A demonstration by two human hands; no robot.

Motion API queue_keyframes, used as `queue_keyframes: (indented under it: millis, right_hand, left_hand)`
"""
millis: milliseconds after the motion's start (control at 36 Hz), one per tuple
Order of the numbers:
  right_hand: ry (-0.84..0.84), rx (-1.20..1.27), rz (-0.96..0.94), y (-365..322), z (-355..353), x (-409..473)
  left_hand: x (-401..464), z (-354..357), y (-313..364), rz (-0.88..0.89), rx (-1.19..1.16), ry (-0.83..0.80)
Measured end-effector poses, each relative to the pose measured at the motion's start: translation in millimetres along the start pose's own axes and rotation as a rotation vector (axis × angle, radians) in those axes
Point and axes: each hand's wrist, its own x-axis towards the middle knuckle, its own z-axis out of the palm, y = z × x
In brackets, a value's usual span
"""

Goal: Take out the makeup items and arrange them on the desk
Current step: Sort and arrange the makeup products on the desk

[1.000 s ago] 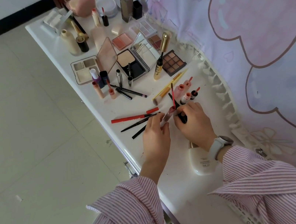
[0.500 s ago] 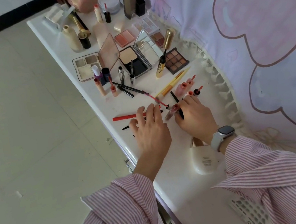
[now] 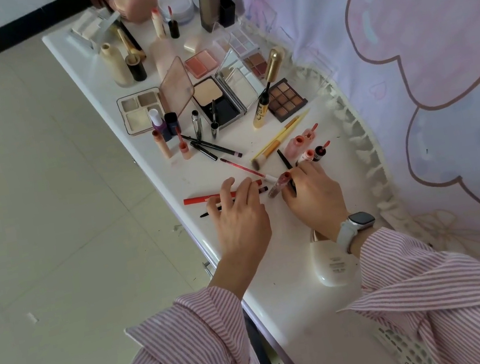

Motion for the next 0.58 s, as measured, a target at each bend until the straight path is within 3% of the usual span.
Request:
queue_keyframes:
  millis: [583]
  right_hand:
    - [-0.015,0.012,0.015,2.0,-3.6,-6.3]
  left_hand:
    - [-11.9,-1.1,-2.2,-0.027,-0.108,0.025]
